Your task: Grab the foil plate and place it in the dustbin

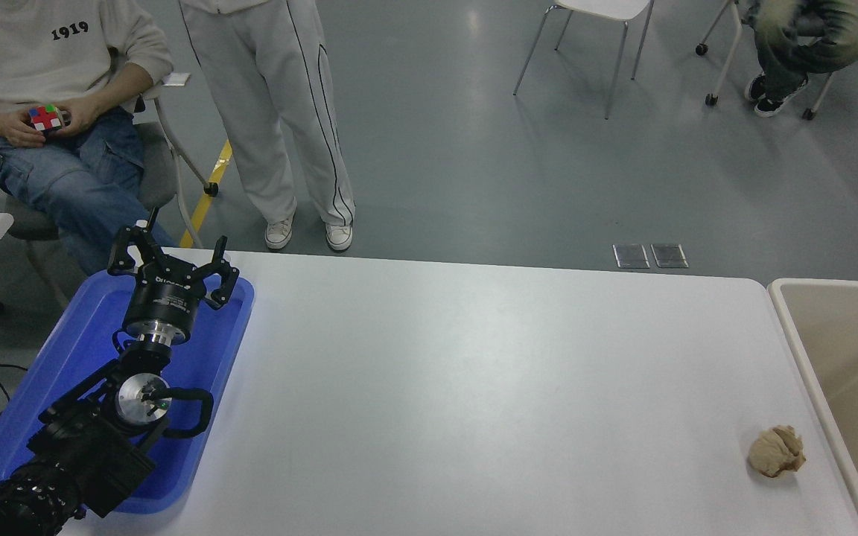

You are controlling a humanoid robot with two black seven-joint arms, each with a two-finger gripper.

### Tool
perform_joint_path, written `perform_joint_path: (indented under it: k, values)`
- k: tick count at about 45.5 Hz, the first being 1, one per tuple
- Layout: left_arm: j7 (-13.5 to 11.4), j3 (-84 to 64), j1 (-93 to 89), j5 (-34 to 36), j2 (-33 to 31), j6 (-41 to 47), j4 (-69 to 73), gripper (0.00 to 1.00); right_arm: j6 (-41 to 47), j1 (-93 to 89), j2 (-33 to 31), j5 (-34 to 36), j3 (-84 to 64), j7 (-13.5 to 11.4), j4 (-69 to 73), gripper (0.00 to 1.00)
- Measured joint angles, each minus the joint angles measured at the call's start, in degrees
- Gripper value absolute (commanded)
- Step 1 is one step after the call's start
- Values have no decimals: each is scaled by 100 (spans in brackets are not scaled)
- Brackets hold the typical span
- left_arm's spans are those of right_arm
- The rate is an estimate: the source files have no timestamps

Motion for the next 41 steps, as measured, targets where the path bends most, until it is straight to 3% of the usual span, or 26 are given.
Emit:
perform_joint_path:
  k: [26,35,41]
  values:
    - [7,0,-3,2,-2,0,0,100,330,2925,-822,-218,-2006,2,3447,100]
    - [7,-1,-3,2,0,0,-5,100,1253,4275,-898,-229,-2893,0,4306,100]
    - [7,-1,-2,1,1,0,-7,100,2345,5110,-898,-233,-3336,-1,4603,100]
